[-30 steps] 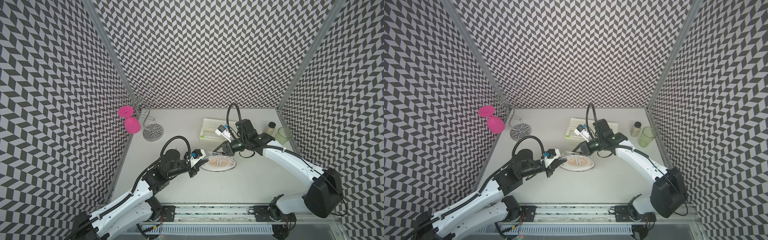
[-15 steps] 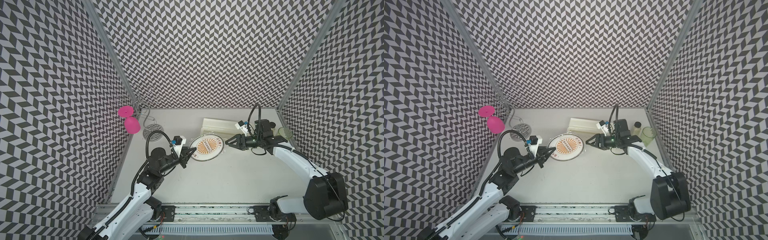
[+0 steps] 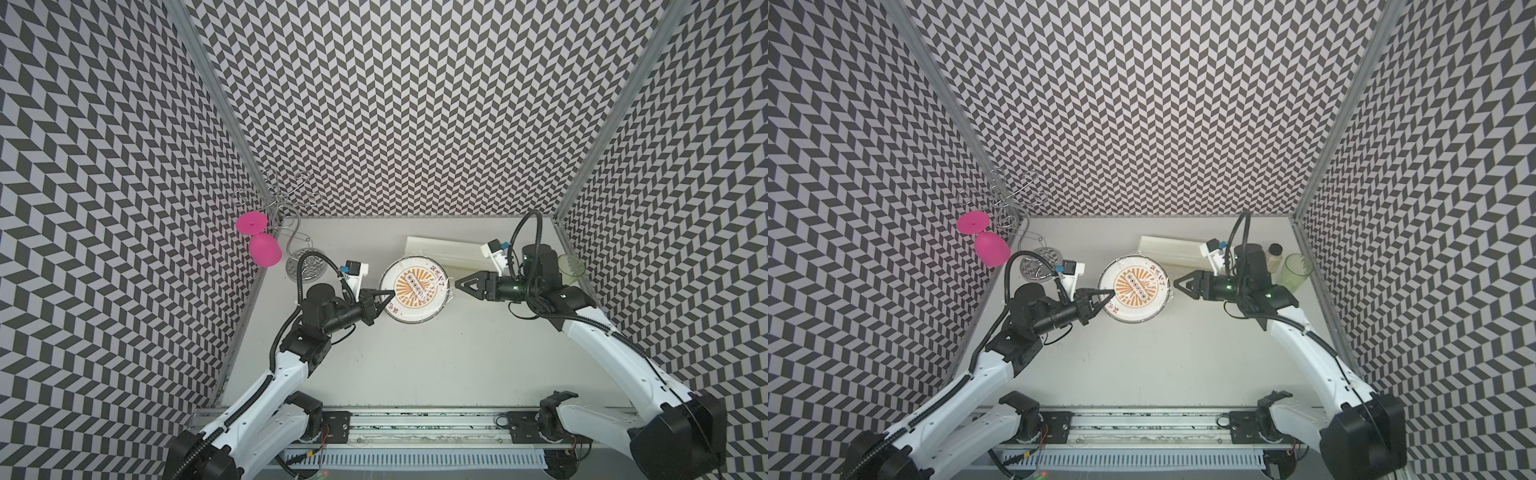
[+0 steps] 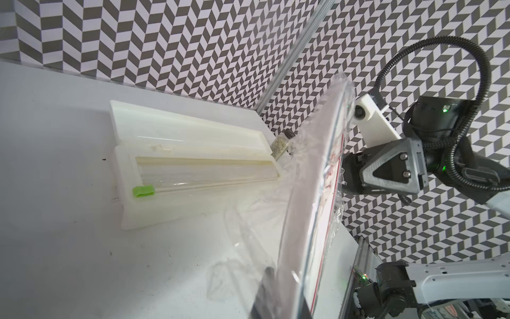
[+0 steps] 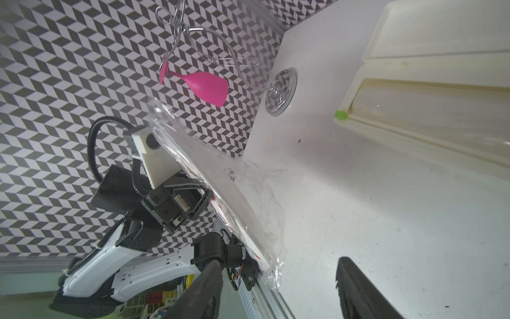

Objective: Wrap the plate with plastic wrap
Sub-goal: Cover the plate with plastic wrap.

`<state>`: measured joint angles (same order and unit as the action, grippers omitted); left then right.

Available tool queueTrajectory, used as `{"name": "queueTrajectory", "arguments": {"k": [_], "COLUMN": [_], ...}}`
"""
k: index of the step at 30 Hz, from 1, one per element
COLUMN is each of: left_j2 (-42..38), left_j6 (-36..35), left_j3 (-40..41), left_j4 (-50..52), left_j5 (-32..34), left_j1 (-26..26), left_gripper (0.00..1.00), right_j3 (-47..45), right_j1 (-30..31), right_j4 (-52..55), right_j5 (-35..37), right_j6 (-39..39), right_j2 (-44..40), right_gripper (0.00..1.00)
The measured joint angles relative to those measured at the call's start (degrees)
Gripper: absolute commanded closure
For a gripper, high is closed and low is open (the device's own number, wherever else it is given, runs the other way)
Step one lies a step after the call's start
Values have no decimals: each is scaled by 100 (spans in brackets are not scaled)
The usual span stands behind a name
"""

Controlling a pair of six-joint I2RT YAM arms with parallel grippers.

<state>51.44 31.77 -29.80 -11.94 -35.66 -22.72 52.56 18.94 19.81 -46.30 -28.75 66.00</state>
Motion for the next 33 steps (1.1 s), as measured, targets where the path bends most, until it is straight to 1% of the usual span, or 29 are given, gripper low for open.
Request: {"name": "queueTrajectory", "arguments": {"k": [4,9,15,18,23,25,28,33], "left_j2": [68,136,179,181,188,208,232,232], "left_j6": [260,435,599,654,704,723,758,848], "left_j3": [0,0,0,0,-2,-2,0,0], "left_j4": [-9,7,9,7,4,2,4,2], "left_j5": [-74,-76,-76,-81,-120,-136,-153,-164], "left_j1": [0,28,92,109,111,111,111,146], "left_gripper": [100,100,100,100,100,100,100,100], "right_j3": [-201,-302,-494,-516,-533,-555,-566,-592], "right_j1": [90,118,120,120,131,153,166,190], "right_j4": [-120,-332,-535,-592,-765,-879,-999,-1106], "right_j5": [-103,-289,-498,-551,-636,-658,-695,-732], "right_j6": [-131,-267,-374,-391,-452,-509,-562,-601], "right_j2": [35,44,44,44,44,44,55,85], "right_gripper": [47,52,64,68,70,72,78,92]}}
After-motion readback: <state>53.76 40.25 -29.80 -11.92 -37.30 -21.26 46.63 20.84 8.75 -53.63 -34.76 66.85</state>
